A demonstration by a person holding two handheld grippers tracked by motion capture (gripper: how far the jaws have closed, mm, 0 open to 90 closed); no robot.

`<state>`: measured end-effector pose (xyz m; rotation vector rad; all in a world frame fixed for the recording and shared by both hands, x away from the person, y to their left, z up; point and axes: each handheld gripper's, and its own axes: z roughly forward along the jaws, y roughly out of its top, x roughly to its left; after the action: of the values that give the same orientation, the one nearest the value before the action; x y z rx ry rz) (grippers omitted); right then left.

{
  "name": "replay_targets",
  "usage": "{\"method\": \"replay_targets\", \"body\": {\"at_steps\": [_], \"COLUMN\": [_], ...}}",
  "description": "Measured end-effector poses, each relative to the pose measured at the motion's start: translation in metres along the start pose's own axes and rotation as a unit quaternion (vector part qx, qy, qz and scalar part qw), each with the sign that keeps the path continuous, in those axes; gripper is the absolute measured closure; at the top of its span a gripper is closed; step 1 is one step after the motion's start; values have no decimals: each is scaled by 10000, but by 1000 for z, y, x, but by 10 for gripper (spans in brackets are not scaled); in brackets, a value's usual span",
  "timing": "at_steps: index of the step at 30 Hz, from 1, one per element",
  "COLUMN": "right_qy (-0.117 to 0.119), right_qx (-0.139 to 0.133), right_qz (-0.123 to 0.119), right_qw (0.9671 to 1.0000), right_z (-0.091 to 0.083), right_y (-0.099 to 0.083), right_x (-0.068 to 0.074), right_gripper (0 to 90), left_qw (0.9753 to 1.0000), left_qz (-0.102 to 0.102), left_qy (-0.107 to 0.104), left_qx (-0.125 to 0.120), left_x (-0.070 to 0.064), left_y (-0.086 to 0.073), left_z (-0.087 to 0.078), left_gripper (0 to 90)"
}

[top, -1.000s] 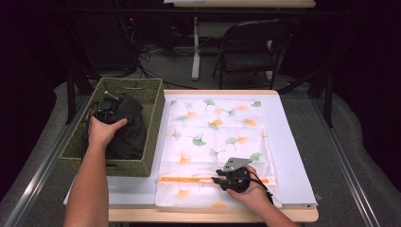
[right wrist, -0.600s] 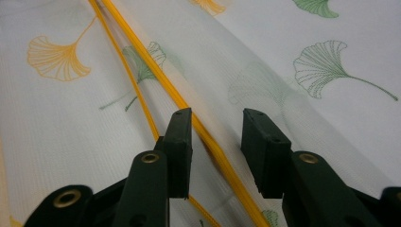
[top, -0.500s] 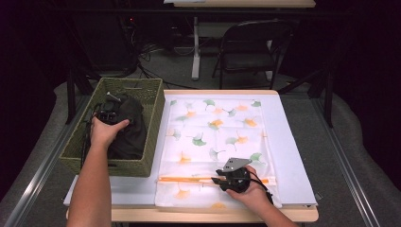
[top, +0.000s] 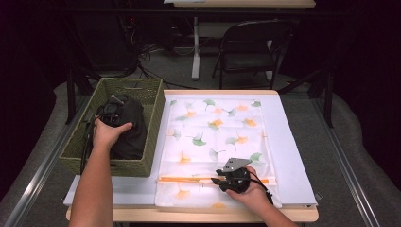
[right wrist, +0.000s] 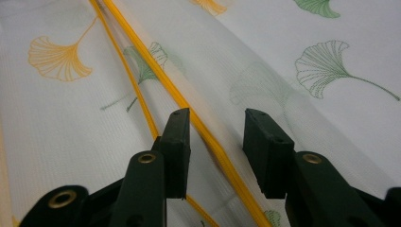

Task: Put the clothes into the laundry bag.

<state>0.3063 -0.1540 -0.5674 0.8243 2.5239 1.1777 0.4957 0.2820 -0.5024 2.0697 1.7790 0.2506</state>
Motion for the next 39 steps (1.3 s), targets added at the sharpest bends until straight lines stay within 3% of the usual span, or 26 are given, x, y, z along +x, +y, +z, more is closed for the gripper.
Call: {"method": "replay_targets", "body": {"at_steps": [6, 12, 32, 33, 34, 36, 39], "right_qy": [-10, -1, -10, -10, -10, -4, 5], "right_qx": [-1, -3, -1, -1, -1, 4, 4], "right_qz": [-21, -16, -31, -31, -31, -55, -57], "right_qw": [10000, 10000, 10000, 10000, 10000, 10000, 10000], "right_z": [0, 0, 0, 0, 0, 0, 0], "right_y": [0, 0, 0, 0, 0, 0, 0], "right_x": [0, 0, 1, 1, 1, 1, 0], "right_gripper": [617, 614, 609, 609, 609, 604, 603], "left_qw": [10000, 9996, 9996, 9997, 9997, 9998, 9998], "left_qz": [38, 99, 154, 149, 149, 155, 161], "left_qy": [45, 255, 244, 148, 148, 96, 91], "left_qx": [-39, 52, 46, 106, 106, 95, 91], "left_x": [-1, -8, -6, -4, -4, -2, -2], "left_y": [-2, 1, -3, -4, -4, -4, -4], "left_z": [2, 6, 11, 12, 12, 11, 11], "left_gripper": [0, 0, 10, 10, 76, 127, 152]}}
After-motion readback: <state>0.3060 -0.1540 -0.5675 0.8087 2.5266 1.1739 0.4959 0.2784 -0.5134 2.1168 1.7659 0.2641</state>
